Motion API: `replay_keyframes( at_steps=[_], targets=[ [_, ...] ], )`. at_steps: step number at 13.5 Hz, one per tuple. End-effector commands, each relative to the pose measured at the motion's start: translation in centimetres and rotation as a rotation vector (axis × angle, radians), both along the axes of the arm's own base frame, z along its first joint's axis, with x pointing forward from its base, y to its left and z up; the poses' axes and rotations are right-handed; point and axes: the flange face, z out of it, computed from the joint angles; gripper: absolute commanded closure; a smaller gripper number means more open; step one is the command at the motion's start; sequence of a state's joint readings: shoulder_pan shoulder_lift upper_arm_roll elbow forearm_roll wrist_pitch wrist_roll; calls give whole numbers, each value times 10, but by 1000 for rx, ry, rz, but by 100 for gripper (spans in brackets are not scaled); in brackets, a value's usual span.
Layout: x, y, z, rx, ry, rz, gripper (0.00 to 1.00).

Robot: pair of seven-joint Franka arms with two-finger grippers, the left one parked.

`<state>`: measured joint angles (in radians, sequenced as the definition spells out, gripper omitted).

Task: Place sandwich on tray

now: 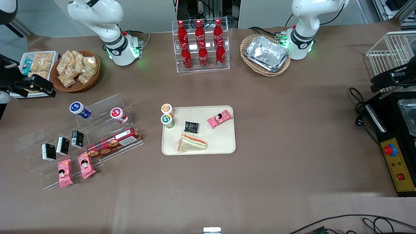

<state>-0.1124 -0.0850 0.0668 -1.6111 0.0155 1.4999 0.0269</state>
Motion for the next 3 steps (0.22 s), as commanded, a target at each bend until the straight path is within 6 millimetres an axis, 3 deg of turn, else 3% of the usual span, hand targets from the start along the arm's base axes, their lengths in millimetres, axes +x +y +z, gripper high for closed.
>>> replay_keyframes(
  at_steps=[1,3],
  targets=[
    [-9,-15,-1,-8,-20,-14,0],
    [-10,-22,-2,-6,-12,-26,0]
  ],
)
